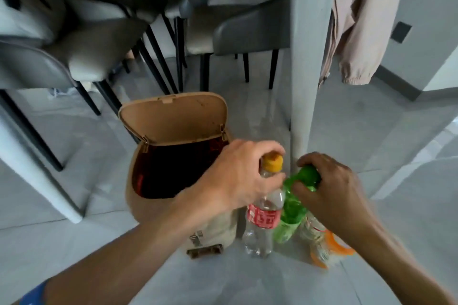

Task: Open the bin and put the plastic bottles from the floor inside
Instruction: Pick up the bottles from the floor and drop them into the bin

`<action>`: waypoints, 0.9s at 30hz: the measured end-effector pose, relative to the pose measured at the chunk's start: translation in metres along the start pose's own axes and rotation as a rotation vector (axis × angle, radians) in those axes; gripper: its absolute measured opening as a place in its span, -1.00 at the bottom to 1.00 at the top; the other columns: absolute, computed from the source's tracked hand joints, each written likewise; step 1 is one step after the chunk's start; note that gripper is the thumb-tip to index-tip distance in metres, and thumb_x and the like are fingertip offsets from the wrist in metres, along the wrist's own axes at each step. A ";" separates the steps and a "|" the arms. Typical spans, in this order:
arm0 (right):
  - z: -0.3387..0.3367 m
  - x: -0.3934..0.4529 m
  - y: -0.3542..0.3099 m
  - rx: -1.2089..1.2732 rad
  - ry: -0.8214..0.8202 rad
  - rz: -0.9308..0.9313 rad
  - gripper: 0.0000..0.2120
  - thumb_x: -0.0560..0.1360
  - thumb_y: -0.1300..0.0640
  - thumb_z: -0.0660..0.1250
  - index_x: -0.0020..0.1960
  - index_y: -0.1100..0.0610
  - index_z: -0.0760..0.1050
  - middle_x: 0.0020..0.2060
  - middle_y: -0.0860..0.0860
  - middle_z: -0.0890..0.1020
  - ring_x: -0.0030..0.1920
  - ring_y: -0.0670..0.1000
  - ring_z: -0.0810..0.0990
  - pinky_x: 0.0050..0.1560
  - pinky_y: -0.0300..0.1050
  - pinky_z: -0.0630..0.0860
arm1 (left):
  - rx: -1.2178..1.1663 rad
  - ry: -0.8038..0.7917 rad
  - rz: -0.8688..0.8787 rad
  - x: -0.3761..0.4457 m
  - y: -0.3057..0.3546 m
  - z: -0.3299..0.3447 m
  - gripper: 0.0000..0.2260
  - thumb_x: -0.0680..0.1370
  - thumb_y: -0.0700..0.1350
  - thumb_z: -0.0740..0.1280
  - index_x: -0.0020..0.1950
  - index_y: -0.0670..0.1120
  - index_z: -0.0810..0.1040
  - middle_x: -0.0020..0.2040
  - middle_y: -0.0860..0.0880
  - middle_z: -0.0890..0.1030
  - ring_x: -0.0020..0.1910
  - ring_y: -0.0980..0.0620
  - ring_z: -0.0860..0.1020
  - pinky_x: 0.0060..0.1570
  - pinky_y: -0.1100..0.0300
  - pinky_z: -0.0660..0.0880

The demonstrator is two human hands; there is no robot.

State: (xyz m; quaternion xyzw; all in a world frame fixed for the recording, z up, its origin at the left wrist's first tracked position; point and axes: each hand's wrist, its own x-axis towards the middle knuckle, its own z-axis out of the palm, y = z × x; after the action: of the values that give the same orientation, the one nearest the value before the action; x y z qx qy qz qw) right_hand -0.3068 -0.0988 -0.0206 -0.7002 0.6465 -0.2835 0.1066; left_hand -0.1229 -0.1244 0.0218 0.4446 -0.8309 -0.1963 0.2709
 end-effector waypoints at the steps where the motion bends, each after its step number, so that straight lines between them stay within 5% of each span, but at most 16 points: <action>1: -0.015 0.011 -0.015 0.028 0.055 -0.038 -0.73 0.34 0.13 0.43 0.03 0.06 0.54 -0.18 0.00 0.60 -0.28 0.00 0.49 -0.30 -0.21 0.34 | -0.001 0.055 -0.002 0.008 0.007 -0.027 -0.70 0.42 0.05 0.48 0.12 0.04 0.63 -0.08 0.10 0.69 -0.07 0.12 0.61 0.01 0.20 0.50; 4: -0.051 0.038 -0.062 0.144 0.200 -0.128 -0.76 0.34 0.12 0.38 0.00 0.04 0.51 -0.28 -0.08 0.55 -0.33 -0.15 0.48 -0.35 -0.37 0.30 | -0.017 0.234 -0.006 0.017 0.019 -0.100 -0.72 0.39 0.04 0.53 0.06 0.01 0.68 -0.13 0.15 0.68 -0.12 0.26 0.61 -0.07 0.37 0.49; 7: -0.070 0.053 -0.099 0.233 0.329 -0.217 -0.78 0.35 0.09 0.36 -0.01 0.05 0.51 -0.29 -0.10 0.54 -0.34 -0.10 0.46 -0.33 -0.16 0.37 | -0.019 0.375 -0.004 0.006 0.025 -0.157 -0.78 0.38 0.00 0.55 0.00 0.02 0.70 -0.18 0.15 0.68 -0.20 0.27 0.61 -0.14 0.39 0.51; 11: -0.068 0.066 -0.128 0.300 0.373 -0.301 -0.76 0.33 0.08 0.34 0.00 0.06 0.52 -0.27 -0.04 0.57 -0.32 -0.05 0.50 -0.33 -0.16 0.44 | 0.015 0.402 -0.066 -0.013 0.016 -0.202 -0.73 0.34 0.05 0.53 0.01 0.07 0.68 -0.11 0.15 0.69 -0.12 0.22 0.65 -0.08 0.29 0.60; 16: -0.001 0.084 -0.128 0.204 0.132 -0.342 -0.75 0.37 0.14 0.39 0.04 0.02 0.51 -0.16 -0.05 0.59 -0.21 -0.05 0.50 -0.24 -0.32 0.34 | 0.183 0.227 -0.188 -0.019 -0.045 -0.180 -0.69 0.32 0.05 0.57 0.03 0.03 0.69 -0.12 0.11 0.69 -0.13 0.13 0.64 0.02 0.00 0.60; 22: 0.084 0.102 -0.113 -0.051 -0.267 -0.295 -0.60 0.43 0.11 0.38 0.23 -0.01 0.37 0.05 0.06 0.61 0.05 0.13 0.59 0.02 0.04 0.54 | 0.390 -0.060 -0.321 -0.025 -0.111 -0.113 -0.68 0.41 -0.07 0.51 0.15 0.01 0.63 0.09 -0.01 0.65 0.10 -0.04 0.56 0.13 0.01 0.50; 27: 0.130 0.117 -0.107 -0.193 -0.403 -0.302 -0.64 0.42 0.19 0.39 0.21 0.07 0.49 0.16 0.09 0.57 0.18 0.17 0.53 0.18 0.07 0.49 | 0.400 -0.186 -0.390 -0.028 -0.150 -0.086 -0.73 0.35 0.03 0.56 0.00 0.02 0.63 -0.02 0.01 0.62 -0.01 -0.05 0.58 -0.01 -0.01 0.56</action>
State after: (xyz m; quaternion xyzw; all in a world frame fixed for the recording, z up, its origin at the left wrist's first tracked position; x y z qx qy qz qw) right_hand -0.1463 -0.2248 -0.0414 -0.8380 0.5243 -0.0885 0.1223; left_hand 0.0381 -0.1874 -0.0042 0.6205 -0.7733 -0.1168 0.0578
